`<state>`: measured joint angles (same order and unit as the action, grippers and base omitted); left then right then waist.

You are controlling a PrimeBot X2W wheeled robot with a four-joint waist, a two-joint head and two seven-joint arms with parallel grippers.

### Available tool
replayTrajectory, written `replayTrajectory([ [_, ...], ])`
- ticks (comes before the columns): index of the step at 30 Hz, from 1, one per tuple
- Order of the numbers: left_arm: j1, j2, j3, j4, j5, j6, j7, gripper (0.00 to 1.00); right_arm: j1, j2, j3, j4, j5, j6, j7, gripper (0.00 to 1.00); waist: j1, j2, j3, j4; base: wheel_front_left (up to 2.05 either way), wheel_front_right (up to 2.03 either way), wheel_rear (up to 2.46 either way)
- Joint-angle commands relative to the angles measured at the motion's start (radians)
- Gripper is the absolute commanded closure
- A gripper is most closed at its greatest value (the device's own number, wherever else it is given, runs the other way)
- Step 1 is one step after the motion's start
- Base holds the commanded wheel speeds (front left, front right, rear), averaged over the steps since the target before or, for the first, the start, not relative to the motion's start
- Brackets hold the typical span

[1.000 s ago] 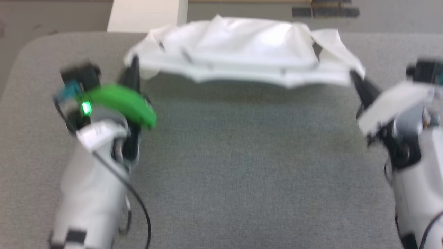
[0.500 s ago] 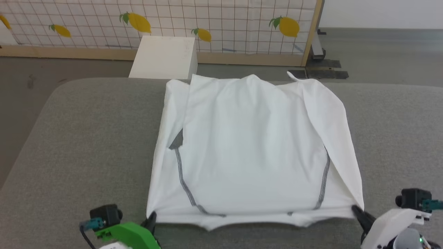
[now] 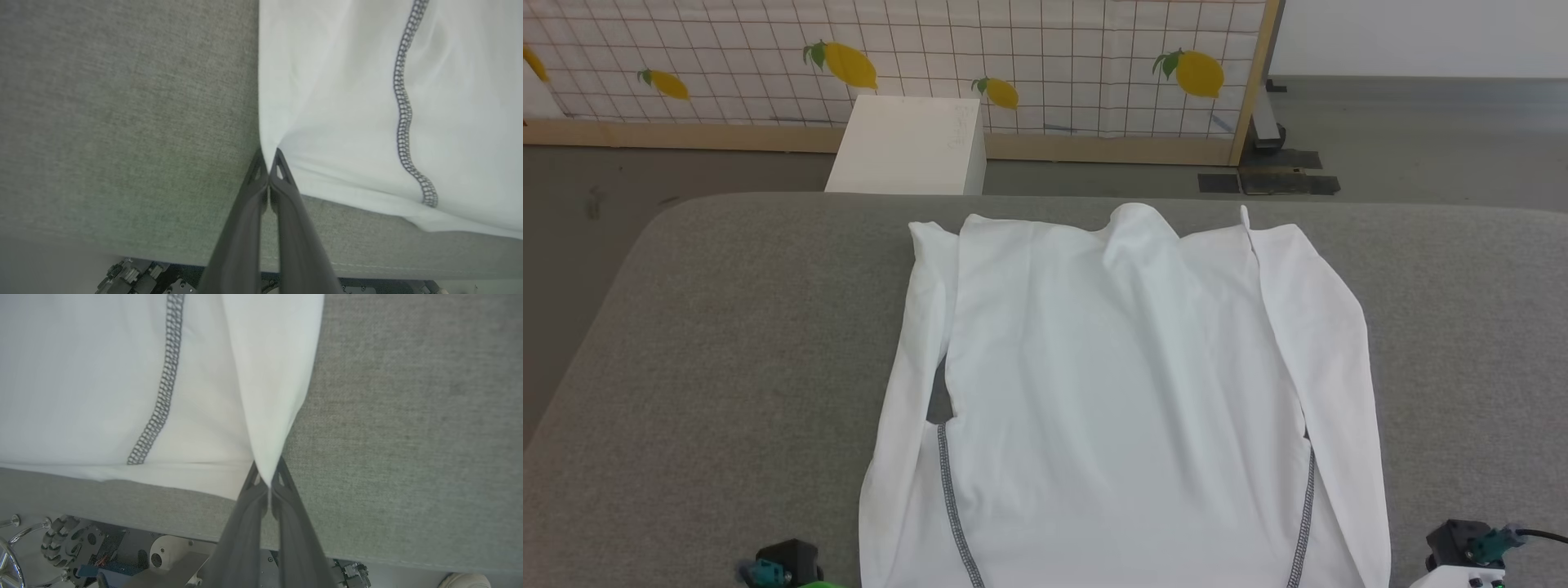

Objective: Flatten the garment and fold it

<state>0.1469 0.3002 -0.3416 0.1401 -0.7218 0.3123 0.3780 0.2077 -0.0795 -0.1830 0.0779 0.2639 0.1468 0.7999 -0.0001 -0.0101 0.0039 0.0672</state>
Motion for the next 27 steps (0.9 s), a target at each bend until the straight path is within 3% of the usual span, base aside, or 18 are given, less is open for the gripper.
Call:
replayTrajectory([
  [1,0.037,0.06,0.033,0.036,0.005,0.046,0.004,1.0,0.026,-0.038,-0.036,-0.002,-0.034,-0.016,0.007,1.0,0.0001,0.0099,0.002,-0.001,0.0,0.0,0.0],
  [9,0.016,0.046,0.042,0.044,-0.013,0.032,-0.012,1.0,-0.007,-0.037,-0.016,0.012,-0.065,-0.016,-0.012,1.0,0.0001,0.0099,0.003,-0.007,0.0,0.0,0.0],
  [10,0.012,0.045,0.042,0.041,-0.013,0.033,-0.012,0.92,-0.011,-0.038,-0.013,0.015,-0.066,-0.016,-0.017,1.0,0.0001,0.0099,0.002,-0.007,0.0,0.0,0.0],
  [11,0.008,0.043,0.043,0.037,-0.014,0.035,-0.013,0.0,-0.015,-0.037,-0.01,0.019,-0.068,-0.016,-0.022,1.0,0.0001,0.0099,0.0,-0.007,0.0,0.0,0.0],
  [12,0.007,0.043,0.043,0.035,-0.015,0.037,-0.009,0.0,-0.017,-0.035,-0.008,0.021,-0.069,-0.016,-0.023,1.0,0.0001,0.0099,-0.003,-0.007,0.0,0.0,0.0],
  [13,0.004,0.047,0.044,0.032,-0.015,0.038,-0.006,0.0,-0.02,-0.034,-0.003,0.021,-0.07,-0.016,-0.028,0.86,0.0001,0.0099,-0.007,-0.007,0.0,0.0,0.0],
  [14,0.002,0.05,0.046,0.031,-0.017,0.037,-0.003,0.0,-0.021,-0.034,0.002,0.023,-0.068,-0.016,-0.033,0.52,0.0001,0.0099,-0.01,-0.008,0.0,0.0,0.0],
  [15,-0.001,0.052,0.05,0.026,-0.023,0.035,0.0,0.0,-0.021,-0.035,0.005,0.026,-0.066,-0.016,-0.034,0.0,0.0001,0.0099,-0.015,-0.008,0.0,0.0,0.0],
  [23,-0.03,0.101,0.09,-0.095,-0.029,0.043,0.015,0.0,-0.038,-0.038,-0.03,-0.043,-0.015,-0.016,-0.049,0.0,0.0001,0.0099,-0.046,-0.014,0.0,0.0,0.0],
  [27,-0.069,0.106,0.136,-0.186,-0.009,0.034,-0.082,0.0,-0.065,-0.032,-0.083,-0.117,0.017,-0.016,-0.063,0.0,0.0001,0.0099,-0.043,-0.02,0.0,0.0,0.0],
])
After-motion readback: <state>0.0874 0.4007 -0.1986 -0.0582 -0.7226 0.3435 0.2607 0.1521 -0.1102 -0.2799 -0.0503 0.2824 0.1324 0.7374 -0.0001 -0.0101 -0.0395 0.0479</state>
